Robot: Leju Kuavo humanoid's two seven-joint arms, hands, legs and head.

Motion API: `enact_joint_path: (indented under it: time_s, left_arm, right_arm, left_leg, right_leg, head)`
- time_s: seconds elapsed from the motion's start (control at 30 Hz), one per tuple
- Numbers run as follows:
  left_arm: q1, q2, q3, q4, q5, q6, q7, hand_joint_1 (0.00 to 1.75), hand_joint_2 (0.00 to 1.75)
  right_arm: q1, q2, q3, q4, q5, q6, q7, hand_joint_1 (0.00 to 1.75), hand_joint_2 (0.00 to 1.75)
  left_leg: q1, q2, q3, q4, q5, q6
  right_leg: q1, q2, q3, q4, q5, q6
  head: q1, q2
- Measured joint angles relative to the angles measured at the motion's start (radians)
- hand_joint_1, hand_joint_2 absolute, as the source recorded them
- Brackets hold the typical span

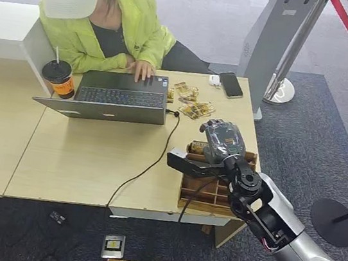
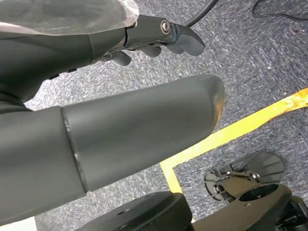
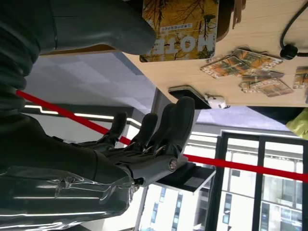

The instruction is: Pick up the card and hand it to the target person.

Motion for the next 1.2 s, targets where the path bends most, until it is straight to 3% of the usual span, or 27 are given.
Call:
enact_joint_path:
  time_s: [0.23,1.03,1.2]
  left_arm:
    - [0.0,0.0,0.0,0.0,0.0,0.0,0.0,0.0,0.0]
    - [-0.006,-0.008,0.0,0.0,-0.009,-0.006,0.004,0.0,0.0]
    - [-0.006,-0.008,0.0,0.0,-0.009,-0.006,0.004,0.0,0.0]
  right_arm:
    - [-0.002,0.002,0.005,0.006,0.0,0.002,0.0,0.72,1.75]
    - [-0.048,0.046,0.015,0.148,-0.003,-0.021,-0.01,0.92,1.75]
    - [-0.049,0.051,0.015,0.163,-0.003,-0.025,-0.01,0.86,1.75]
  left_leg:
    - [0.0,0.0,0.0,0.0,0.0,0.0]
    - [0.0,0.0,0.0,0.0,0.0,0.0]
    - [0.0,0.0,0.0,0.0,0.0,0.0]
  right_leg:
    - [0.0,0.0,0.0,0.0,0.0,0.0]
    - [0.0,0.0,0.0,0.0,0.0,0.0]
    - [0.0,0.0,0.0,0.0,0.0,0.0]
  head:
    - [0.0,0.0]
    - [0.0,0.0]
    - [0.0,0.0]
